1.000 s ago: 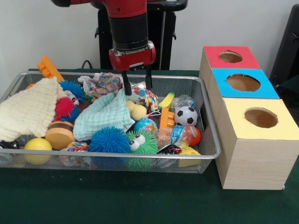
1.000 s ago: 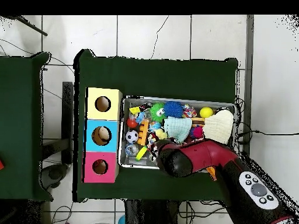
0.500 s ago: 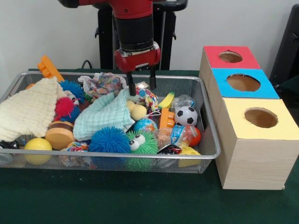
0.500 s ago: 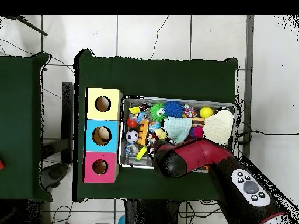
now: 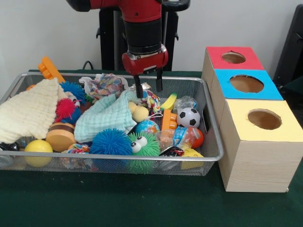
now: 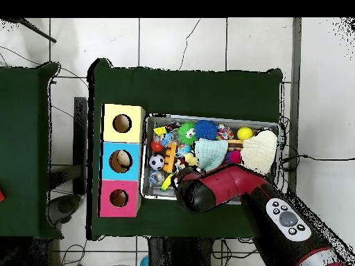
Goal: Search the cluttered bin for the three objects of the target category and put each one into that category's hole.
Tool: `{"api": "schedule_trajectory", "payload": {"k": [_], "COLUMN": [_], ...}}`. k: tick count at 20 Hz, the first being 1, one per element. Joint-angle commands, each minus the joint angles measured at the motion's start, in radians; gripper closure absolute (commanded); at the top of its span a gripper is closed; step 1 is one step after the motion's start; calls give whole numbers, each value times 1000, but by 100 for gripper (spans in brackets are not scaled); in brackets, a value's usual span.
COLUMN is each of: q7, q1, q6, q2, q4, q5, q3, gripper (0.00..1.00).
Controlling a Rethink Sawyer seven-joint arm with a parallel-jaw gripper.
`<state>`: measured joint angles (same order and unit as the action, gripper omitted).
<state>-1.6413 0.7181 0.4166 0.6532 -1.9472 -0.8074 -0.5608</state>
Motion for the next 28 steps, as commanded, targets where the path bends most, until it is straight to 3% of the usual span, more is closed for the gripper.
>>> {"api": "schedule_trajectory", "payload": {"k": [1,28], "q7": [-14,55], "q1": [25,80], "q6": [-54,-8], "q2": [-58,-63], "q4": [93,112], "q5": [-43,-32], "q3": [26,-23], "gripper": [0,0]}}
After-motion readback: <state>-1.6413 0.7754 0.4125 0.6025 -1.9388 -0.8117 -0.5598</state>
